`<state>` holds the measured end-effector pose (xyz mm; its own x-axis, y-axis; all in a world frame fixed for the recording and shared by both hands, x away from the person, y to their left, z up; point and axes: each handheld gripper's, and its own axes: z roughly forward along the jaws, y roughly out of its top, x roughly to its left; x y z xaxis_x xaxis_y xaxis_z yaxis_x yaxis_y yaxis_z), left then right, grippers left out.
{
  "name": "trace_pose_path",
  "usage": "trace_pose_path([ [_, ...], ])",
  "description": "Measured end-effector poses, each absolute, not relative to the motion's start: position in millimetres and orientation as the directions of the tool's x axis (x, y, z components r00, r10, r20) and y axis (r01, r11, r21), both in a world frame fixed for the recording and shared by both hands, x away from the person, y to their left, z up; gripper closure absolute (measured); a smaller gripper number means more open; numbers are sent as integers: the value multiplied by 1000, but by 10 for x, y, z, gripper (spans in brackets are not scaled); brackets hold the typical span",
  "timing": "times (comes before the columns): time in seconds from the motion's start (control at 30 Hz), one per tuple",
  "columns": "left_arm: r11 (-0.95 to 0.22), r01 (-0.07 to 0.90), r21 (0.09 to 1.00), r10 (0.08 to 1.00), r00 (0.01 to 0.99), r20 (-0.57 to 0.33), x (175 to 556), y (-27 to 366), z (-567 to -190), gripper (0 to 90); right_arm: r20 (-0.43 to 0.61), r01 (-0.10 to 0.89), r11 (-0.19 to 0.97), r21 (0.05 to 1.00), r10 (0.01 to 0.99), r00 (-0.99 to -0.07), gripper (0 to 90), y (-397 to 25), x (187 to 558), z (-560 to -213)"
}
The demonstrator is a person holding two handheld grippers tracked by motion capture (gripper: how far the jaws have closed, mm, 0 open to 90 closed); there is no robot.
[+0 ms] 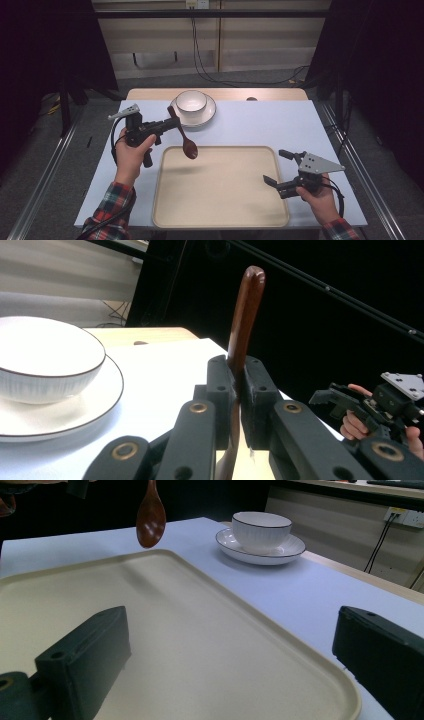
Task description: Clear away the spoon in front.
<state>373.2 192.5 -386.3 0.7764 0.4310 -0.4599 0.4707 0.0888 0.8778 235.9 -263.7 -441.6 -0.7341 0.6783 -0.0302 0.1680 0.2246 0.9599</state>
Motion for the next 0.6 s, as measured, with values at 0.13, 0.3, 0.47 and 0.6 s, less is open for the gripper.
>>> trace_pose_path([
  [0.13, 81, 476, 876, 423, 779, -463, 3709, 1917, -3875, 841, -37, 161, 229, 960, 674, -737, 18, -2637, 2360, -4416],
  [0.3, 68, 479, 875, 410, 786, -462, 3681, 1899, -3894, 841, -37, 163, 230, 960, 677, -735, 18, -2643, 2362, -4416],
  [0.47, 70, 475, 877, 397, 794, -462, 3646, 1887, -3902, 841, -34, 169, 229, 959, 683, -730, 18, -2640, 2360, -4419],
  [0.6, 63, 470, 880, 401, 796, -453, 3610, 1903, -3903, 841, -35, 169, 232, 958, 678, -734, 18, -2634, 2361, -4424],
])
